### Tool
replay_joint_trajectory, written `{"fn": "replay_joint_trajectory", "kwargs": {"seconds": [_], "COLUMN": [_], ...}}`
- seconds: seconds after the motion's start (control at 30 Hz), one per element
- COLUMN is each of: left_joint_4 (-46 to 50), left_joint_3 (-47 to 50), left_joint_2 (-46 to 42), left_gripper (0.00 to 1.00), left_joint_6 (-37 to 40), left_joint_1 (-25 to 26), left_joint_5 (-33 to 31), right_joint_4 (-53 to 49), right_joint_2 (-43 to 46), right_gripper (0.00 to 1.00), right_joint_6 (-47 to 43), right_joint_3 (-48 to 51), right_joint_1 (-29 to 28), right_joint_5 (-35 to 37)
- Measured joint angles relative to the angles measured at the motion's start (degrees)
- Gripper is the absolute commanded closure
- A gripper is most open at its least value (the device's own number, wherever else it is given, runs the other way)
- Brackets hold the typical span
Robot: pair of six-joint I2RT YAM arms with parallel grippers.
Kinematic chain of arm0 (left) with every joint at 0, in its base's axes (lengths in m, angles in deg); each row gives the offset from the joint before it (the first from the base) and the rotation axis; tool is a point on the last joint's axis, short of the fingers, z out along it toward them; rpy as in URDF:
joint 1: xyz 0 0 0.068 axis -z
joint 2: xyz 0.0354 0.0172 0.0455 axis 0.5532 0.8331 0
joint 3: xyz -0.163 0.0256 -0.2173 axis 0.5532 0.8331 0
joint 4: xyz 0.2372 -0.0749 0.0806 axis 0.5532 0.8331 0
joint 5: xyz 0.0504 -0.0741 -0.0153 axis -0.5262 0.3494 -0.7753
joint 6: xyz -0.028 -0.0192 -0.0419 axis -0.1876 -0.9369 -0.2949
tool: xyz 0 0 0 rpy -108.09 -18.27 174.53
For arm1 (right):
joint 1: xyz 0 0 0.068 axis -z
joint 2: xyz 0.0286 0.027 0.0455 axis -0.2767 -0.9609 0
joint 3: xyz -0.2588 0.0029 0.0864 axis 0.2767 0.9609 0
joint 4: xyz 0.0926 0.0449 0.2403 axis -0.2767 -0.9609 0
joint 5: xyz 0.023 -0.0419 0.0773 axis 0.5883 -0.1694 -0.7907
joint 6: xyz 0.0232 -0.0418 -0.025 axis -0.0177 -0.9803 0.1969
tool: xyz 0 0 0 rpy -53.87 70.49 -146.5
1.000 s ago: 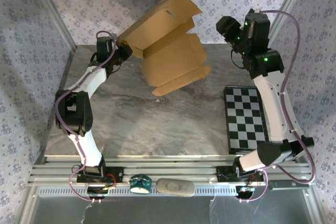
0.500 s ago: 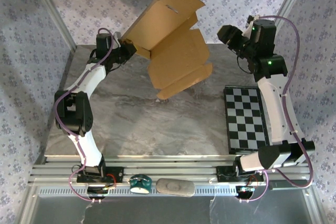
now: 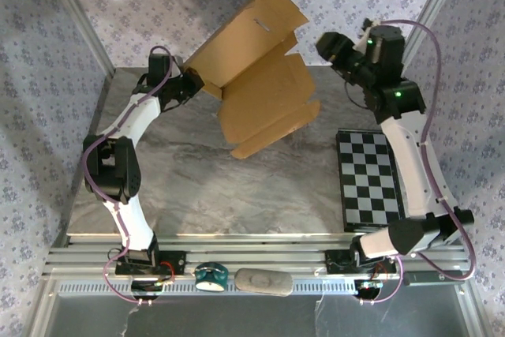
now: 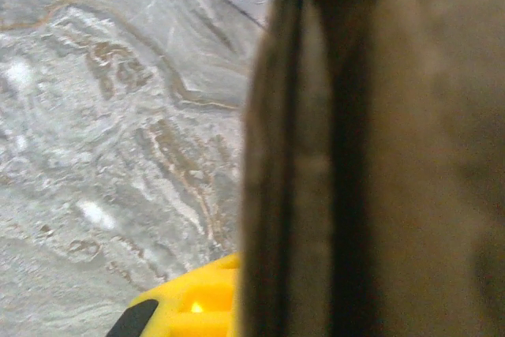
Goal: Fold the paper box
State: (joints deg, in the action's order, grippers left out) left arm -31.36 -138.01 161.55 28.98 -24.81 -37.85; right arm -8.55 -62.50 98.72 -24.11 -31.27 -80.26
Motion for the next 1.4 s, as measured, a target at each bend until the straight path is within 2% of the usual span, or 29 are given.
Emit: {"fn": "replay_joint_trajectory", "kwargs": {"seconds": [0.07,0.17,0.3,0.43,0.53,0.6,0.7,0.87,1.0,1.13,1.27,1.33,1.4], "left_joint_4": [1.4,3.7,6.5,7.3,7.3,7.5,8.6,11.6,13.2,14.9,15.0,15.2,15.6], "left_joint_3": [0.0,0.0,0.0,0.9,1.3,1.4,1.4,1.3,1.0,-1.1,-2.5,-2.5,-2.5], "left_joint_2": [0.0,-0.1,-1.5,-4.9,-7.2,-7.9,-8.3,-8.3,-8.3,-8.3,-8.3,-8.3,-8.3], "left_gripper": [1.0,1.0,1.0,1.0,1.0,1.0,1.0,1.0,1.0,1.0,1.0,1.0,1.0], "left_joint_6": [0.0,-0.2,-0.3,-0.3,-0.2,-0.1,0.5,2.8,5.1,7.4,8.4,8.7,9.0], "left_joint_1": [0.8,2.4,4.5,6.4,7.5,7.9,8.3,9.2,10.7,12.0,12.6,12.6,12.6], "left_joint_5": [-2.6,-6.4,-11.8,-16.8,-19.5,-20.9,-23.4,-29.1,-33.2,-35.8,-37.1,-37.4,-37.7], "right_joint_4": [-1.6,-5.0,-10.4,-14.0,-16.9,-18.6,-20.9,-20.2,-20.3,-23.8,-24.3,-24.3,-24.8], "right_joint_2": [-2.5,-8.3,-18.8,-29.0,-35.5,-37.8,-38.2,-30.3,-26.1,-29.0,-31.0,-31.5,-31.9], "right_gripper": [0.42,0.43,0.47,0.49,0.59,0.63,0.64,0.71,0.7,0.64,0.6,0.63,0.7], "right_joint_6": [2.6,4.0,4.3,7.9,10.8,11.3,9.9,3.3,-1.2,-2.9,-0.2,0.7,0.8], "right_joint_3": [-5.3,-16.2,-32.2,-43.0,-48.2,-49.3,-49.2,-41.9,-41.6,-48.7,-46.9,-44.8,-43.6], "right_joint_1": [-5.5,-9.5,-8.4,-5.0,-3.8,-3.8,-4.5,-6.0,-6.5,-6.0,-4.1,-3.3,-3.0], "right_joint_5": [3.9,6.6,7.1,1.6,-1.6,-2.4,-1.4,3.1,4.1,3.1,-0.2,-0.8,-0.9]}}
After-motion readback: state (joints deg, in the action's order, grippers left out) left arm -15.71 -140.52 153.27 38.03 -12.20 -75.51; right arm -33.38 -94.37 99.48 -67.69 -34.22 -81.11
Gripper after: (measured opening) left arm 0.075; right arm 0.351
